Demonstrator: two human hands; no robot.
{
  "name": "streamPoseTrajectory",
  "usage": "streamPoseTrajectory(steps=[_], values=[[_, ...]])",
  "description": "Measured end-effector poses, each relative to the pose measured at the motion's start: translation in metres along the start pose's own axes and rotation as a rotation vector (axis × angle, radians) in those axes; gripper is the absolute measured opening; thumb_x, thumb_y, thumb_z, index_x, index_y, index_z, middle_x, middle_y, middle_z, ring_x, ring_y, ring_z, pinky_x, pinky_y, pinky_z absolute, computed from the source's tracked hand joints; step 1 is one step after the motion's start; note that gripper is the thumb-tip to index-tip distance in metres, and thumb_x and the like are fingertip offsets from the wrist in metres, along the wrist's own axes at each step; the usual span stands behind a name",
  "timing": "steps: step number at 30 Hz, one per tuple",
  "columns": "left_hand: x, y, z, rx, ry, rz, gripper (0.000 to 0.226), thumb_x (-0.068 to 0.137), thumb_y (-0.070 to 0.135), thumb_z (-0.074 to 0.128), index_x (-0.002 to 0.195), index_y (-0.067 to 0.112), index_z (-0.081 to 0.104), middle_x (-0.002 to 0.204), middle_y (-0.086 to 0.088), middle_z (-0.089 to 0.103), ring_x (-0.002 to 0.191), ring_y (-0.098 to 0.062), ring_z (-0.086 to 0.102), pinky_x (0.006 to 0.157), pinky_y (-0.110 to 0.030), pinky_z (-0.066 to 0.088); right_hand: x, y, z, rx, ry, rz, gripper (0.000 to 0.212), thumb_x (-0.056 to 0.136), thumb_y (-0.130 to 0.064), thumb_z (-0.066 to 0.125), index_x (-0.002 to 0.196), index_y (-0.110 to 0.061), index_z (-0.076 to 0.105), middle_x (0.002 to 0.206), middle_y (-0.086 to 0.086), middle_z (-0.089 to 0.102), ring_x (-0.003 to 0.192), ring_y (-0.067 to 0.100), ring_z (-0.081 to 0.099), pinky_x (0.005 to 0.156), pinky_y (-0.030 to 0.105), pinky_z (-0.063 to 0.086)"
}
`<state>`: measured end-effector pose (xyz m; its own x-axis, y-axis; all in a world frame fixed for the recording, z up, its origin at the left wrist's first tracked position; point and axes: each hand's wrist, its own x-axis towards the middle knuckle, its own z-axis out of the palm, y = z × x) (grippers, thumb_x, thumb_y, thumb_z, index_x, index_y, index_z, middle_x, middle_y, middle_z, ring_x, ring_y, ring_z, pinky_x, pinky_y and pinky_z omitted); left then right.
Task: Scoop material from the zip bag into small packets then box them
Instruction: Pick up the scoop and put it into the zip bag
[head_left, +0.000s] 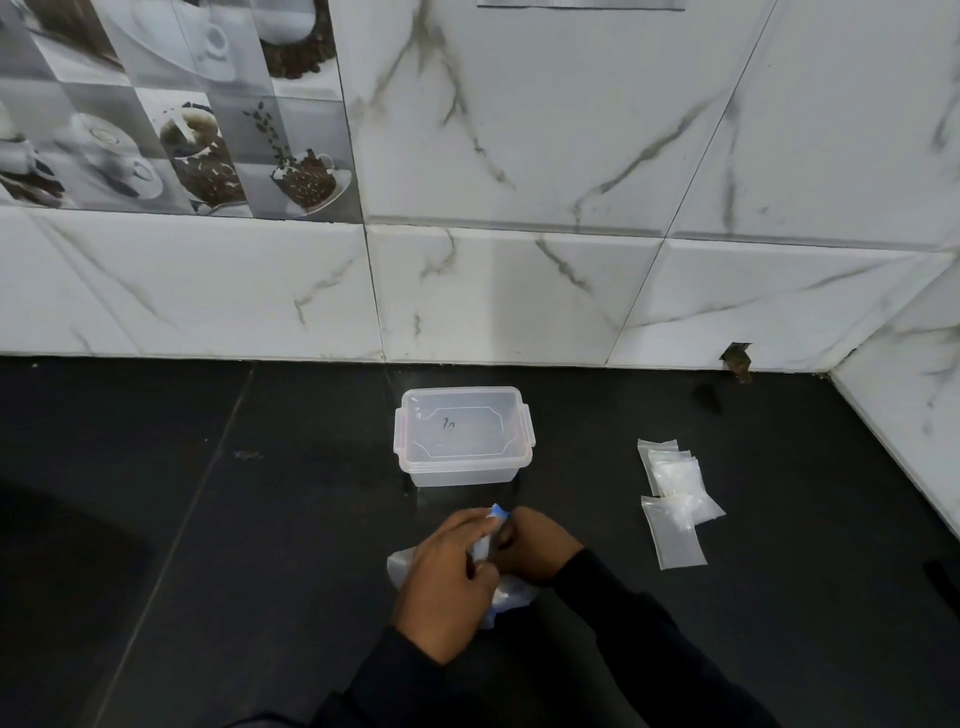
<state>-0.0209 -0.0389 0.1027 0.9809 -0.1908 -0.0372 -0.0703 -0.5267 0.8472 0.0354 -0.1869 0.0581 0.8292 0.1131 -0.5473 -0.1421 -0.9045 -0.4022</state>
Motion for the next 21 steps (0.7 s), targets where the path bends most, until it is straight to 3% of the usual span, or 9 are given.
streamPoseTrajectory(steps=[2,4,6,7,11,13,16,18,21], values=[[0.008,0.006,0.001,0.001,0.007,0.004,0.046,0.081,-0.002,0.058,0.12,0.02,0.068,0.124,0.017,0.058,0.114,0.003,0.055,0.094,0.001,0.036,0.001,0.002,0.0,0.037,0.013,0.001,0.024,0.082,-0.024,0.065,0.061,-0.02,0.054,0.066,-0.003,0.057,0.071,0.013,0.061,0.065,0.022,0.043],[0.017,0.007,-0.001,0.02,0.024,-0.018,0.042,0.083,0.002,0.06,0.119,0.02,0.069,0.123,0.014,0.06,0.111,0.003,0.056,0.091,0.0,0.038,0.001,0.002,-0.002,0.023,0.026,-0.02,0.009,0.084,-0.021,0.063,0.079,-0.014,0.065,0.083,0.005,0.068,0.085,0.019,0.067,0.074,0.027,0.05],[0.022,0.006,0.0,0.033,0.028,-0.036,0.041,0.083,0.002,0.061,0.119,0.02,0.069,0.123,0.012,0.062,0.108,0.004,0.056,0.088,0.004,0.035,-0.002,-0.002,-0.004,-0.028,-0.051,-0.054,0.015,0.089,-0.018,0.059,0.093,-0.007,0.068,0.098,0.012,0.071,0.095,0.024,0.067,0.083,0.031,0.051],[0.024,0.005,0.0,0.035,0.024,-0.041,0.04,0.083,0.002,0.062,0.118,0.019,0.07,0.123,0.011,0.063,0.107,0.003,0.056,0.088,0.003,0.035,-0.002,-0.002,-0.004,-0.003,-0.098,-0.067,0.015,0.09,-0.017,0.058,0.09,-0.007,0.069,0.097,0.013,0.071,0.094,0.024,0.066,0.084,0.031,0.05],[0.027,0.002,-0.003,0.042,-0.024,-0.082,0.036,0.085,0.004,0.061,0.117,0.018,0.07,0.121,0.01,0.063,0.107,-0.002,0.058,0.091,-0.01,0.042,0.001,0.01,-0.013,0.153,-0.121,-0.053,0.041,0.083,-0.018,0.066,0.044,-0.022,0.058,0.047,-0.008,0.055,0.048,0.0,0.049,0.061,0.019,0.042],[0.025,-0.003,-0.006,0.069,-0.038,-0.106,0.037,0.083,0.004,0.062,0.116,0.019,0.07,0.118,0.01,0.063,0.107,-0.004,0.058,0.086,-0.008,0.041,0.003,0.017,-0.02,0.161,-0.084,-0.067,0.034,0.08,-0.022,0.07,0.046,-0.022,0.064,0.042,-0.008,0.051,0.043,0.001,0.045,0.055,0.015,0.037],[0.02,-0.013,-0.012,0.12,0.008,-0.086,0.04,0.075,0.002,0.066,0.112,0.018,0.072,0.11,0.012,0.061,0.101,-0.004,0.059,0.082,0.001,0.033,0.003,0.018,-0.028,0.158,-0.056,-0.161,0.019,0.078,-0.025,0.068,0.065,-0.013,0.074,0.058,-0.002,0.058,0.055,0.003,0.048,0.06,0.019,0.04],[0.017,-0.018,-0.013,0.148,0.033,-0.078,0.042,0.072,0.001,0.066,0.109,0.019,0.073,0.102,0.014,0.058,0.092,0.0,0.055,0.077,0.005,0.032,0.005,0.018,-0.031,0.142,-0.024,-0.186,0.015,0.077,-0.027,0.067,0.074,-0.017,0.078,0.083,-0.004,0.063,0.074,0.003,0.057,0.07,0.017,0.043],[0.015,-0.024,-0.008,0.184,0.025,-0.095,0.042,0.071,0.0,0.064,0.107,0.02,0.073,0.1,0.012,0.056,0.087,-0.002,0.055,0.075,0.006,0.031,0.007,0.013,-0.025,0.053,0.025,-0.164,0.016,0.078,-0.033,0.066,0.085,-0.023,0.077,0.11,0.0,0.057,0.105,0.022,0.057,0.089,0.028,0.048]])
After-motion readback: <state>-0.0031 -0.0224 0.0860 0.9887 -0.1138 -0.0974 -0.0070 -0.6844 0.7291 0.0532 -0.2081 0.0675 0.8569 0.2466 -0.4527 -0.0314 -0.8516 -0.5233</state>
